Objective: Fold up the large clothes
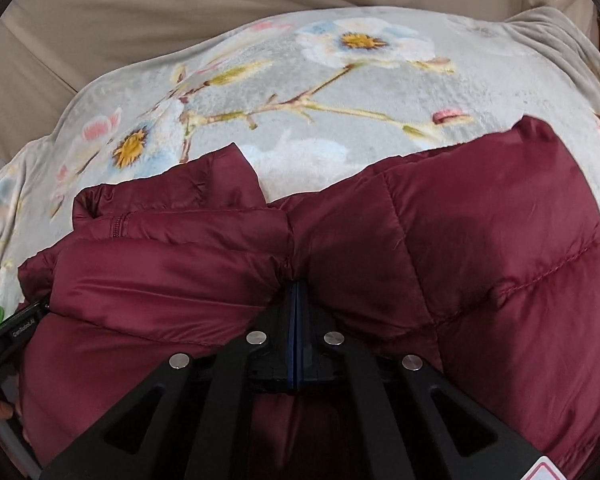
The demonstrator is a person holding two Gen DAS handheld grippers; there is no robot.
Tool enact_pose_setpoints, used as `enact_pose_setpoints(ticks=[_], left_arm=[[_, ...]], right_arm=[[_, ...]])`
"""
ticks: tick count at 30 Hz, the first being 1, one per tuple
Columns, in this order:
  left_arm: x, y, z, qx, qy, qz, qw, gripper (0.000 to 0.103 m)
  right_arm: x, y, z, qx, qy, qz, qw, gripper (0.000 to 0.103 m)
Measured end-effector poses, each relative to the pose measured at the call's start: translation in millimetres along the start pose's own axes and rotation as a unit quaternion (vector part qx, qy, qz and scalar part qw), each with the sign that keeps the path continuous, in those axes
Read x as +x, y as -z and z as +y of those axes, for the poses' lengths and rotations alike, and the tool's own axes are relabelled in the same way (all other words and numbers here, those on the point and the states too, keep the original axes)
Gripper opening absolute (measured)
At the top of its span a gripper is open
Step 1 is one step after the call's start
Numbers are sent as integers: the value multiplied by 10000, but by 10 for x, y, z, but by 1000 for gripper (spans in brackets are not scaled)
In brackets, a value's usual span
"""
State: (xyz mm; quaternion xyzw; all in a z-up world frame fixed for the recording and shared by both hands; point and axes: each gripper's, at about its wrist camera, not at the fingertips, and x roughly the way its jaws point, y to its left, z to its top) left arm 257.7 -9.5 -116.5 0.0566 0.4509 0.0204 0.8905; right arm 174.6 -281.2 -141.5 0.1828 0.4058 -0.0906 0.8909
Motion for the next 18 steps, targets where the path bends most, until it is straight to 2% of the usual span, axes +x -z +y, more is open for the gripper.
enact_pose_setpoints(ticks=[3, 6, 9, 11, 12, 15, 18], left_arm=[[21, 15, -14, 13, -42, -87, 10000, 82], [27, 9, -27, 66, -82, -96, 9999, 82], [-16, -12, -16, 170, -77, -62, 9998, 82], [-127, -3, 40, 185, -111, -25, 9998, 82], [-211, 8, 80, 132, -79, -25, 9999, 81], [-563, 90, 283, -81, 117, -179, 9997, 83], [-806, 213, 660, -603, 377, -84, 9974, 86]], right_arm=[[11, 4, -6, -24, -3, -69, 10000, 0], [7, -26, 56, -201, 176, 30, 9996, 0], [-164, -108, 225, -530, 677, 218, 9961, 0], [-483, -118, 378, -601, 471, 21, 9971, 9], [-619, -106, 453, -595, 316, -15, 9977, 10], [-926, 18, 752, -699, -327, 136, 9969, 10], [-947, 160, 1025, -846, -591, 433, 9937, 9]])
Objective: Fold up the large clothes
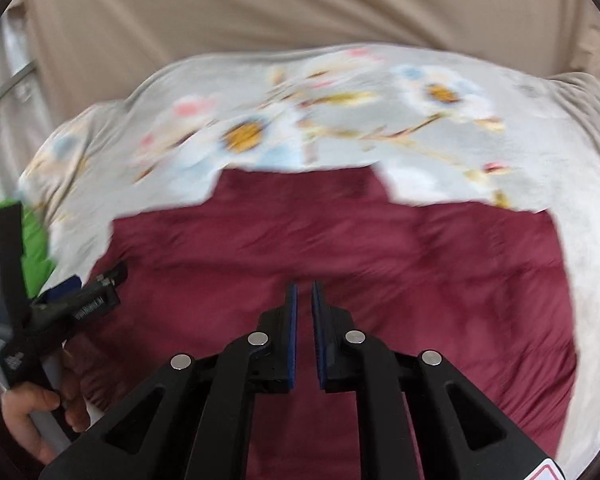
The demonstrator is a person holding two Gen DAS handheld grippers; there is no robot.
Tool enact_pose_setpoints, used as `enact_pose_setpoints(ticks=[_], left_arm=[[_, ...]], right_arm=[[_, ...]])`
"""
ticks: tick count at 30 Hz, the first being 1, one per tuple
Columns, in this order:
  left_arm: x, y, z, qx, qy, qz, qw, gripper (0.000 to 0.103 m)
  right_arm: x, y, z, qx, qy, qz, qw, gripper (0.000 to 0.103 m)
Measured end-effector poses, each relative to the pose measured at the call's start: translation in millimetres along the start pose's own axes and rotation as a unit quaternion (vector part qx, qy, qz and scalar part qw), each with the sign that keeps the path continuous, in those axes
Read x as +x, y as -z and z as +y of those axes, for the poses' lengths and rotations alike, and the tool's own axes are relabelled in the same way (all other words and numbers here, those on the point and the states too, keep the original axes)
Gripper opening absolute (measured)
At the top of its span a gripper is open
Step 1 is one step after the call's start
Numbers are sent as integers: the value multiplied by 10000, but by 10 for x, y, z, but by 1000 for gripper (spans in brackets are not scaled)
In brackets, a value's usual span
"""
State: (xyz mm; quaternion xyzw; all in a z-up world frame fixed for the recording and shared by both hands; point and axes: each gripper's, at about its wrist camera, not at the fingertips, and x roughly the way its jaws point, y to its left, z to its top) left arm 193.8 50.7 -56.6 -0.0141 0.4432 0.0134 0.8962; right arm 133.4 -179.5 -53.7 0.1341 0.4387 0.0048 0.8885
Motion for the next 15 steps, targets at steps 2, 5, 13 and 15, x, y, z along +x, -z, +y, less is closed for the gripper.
enact_pose_setpoints(ticks=[2, 5, 13, 15], left_arm=[[-46, 66, 293, -463, 110, 152, 9988, 86], [31, 164, 607, -842, 102, 400, 9956, 86], [351, 385, 821, -1153, 685, 1032, 9856, 88], [410, 411, 823, -1245, 838, 1105, 9825, 91]], right_arm=[[100, 11, 134, -32, -67, 140, 9999, 7], [302, -53, 282, -65, -72, 319, 9994, 7], [817, 28, 453, -131, 23, 935, 9955, 6], [867, 69, 447, -110, 28, 923, 9957, 5]])
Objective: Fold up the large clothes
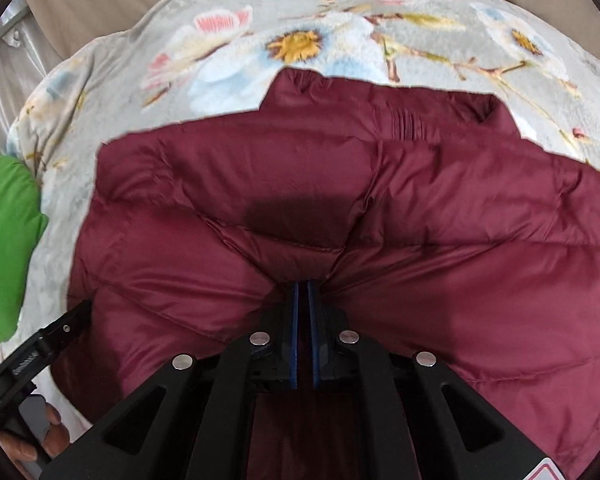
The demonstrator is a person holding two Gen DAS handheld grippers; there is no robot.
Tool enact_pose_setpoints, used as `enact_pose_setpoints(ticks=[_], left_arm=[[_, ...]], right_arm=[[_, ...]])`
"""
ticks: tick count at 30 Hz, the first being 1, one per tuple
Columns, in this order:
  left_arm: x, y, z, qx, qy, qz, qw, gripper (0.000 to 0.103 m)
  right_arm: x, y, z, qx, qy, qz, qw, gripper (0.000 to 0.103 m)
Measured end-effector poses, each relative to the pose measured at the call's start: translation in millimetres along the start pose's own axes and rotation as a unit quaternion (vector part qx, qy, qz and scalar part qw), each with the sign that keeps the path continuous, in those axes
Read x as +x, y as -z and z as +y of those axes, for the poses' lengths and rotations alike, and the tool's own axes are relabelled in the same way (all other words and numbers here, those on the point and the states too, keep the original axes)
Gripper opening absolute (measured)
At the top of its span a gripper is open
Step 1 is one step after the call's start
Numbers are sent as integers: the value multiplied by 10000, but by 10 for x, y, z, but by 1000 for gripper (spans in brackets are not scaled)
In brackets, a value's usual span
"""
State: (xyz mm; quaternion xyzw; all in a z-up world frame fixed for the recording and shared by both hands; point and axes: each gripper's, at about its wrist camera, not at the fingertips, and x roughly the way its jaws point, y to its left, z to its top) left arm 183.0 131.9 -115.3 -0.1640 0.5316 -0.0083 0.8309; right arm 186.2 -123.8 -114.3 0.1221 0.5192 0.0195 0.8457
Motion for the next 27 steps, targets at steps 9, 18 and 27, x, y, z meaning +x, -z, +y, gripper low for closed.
enact_pose_setpoints(ticks=[9, 18, 27], left_arm=[[-244, -69, -207, -41, 1161, 140, 9931, 14], [-1190, 70, -1089, 1018, 1978, -497, 9737, 7], [-1475, 391, -1945, 1865, 2430, -389, 9511, 7]], right_arm=[[107, 20, -61, 72, -73, 90, 9999, 3], [-314, 9, -204, 141, -36, 231, 9996, 5], [-1166, 283, -970, 450, 639, -255, 9966, 5]])
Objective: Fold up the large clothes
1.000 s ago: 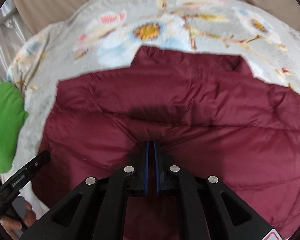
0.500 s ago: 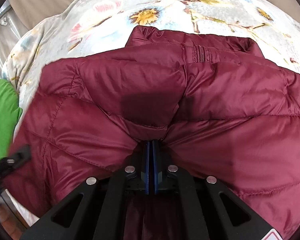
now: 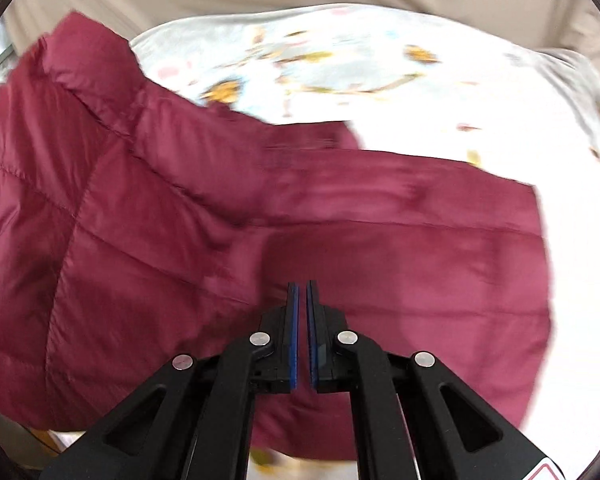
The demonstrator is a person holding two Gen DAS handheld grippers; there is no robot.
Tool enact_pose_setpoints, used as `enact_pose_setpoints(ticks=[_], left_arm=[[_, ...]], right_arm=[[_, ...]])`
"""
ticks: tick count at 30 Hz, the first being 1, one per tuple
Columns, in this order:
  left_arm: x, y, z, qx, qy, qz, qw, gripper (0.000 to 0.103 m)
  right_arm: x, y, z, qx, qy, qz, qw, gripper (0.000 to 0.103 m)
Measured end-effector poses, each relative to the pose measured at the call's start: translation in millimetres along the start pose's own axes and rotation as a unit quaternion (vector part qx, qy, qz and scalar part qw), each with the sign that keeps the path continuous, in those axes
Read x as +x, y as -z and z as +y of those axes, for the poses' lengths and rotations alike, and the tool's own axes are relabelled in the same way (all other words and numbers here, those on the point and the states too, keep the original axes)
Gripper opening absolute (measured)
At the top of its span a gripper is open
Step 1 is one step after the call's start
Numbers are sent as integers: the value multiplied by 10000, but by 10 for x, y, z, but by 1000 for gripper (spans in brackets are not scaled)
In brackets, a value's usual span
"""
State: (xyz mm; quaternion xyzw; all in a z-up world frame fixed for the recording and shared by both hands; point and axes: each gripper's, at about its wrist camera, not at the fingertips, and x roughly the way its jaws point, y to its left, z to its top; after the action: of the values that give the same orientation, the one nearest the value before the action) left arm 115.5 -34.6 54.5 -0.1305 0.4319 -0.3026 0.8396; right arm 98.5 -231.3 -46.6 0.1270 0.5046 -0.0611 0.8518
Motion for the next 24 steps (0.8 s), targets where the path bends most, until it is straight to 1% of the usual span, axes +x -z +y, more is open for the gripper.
enact_pose_setpoints(ticks=[4, 7, 10, 13, 16, 20, 24], left_arm=[[234, 64, -369, 340, 189, 255, 9989, 7], [520, 161, -638, 541, 306, 535, 9966, 7], [773, 284, -832, 717, 345, 761, 9939, 7], [1121, 459, -1025, 876, 323, 1104, 9895, 7], [1418, 631, -1141, 1001, 232, 1381, 9851, 7], [1696, 820, -1230, 1119, 114, 1626, 9803, 7], [1904, 963, -1311, 1289, -20, 1785, 9755, 7]], right_arm=[[-192, 161, -490, 349, 249, -38, 9991, 5], [-316, 318, -792, 615, 386, -70, 9973, 5], [-398, 452, -1111, 872, 515, -55, 9948, 5], [-437, 558, -1383, 1082, 674, 1, 9918, 5], [-513, 661, -1546, 1181, 840, 5, 9894, 5], [-577, 744, -1675, 1191, 1083, 33, 9870, 5], [-634, 859, -1806, 1240, 1170, 45, 9854, 5]])
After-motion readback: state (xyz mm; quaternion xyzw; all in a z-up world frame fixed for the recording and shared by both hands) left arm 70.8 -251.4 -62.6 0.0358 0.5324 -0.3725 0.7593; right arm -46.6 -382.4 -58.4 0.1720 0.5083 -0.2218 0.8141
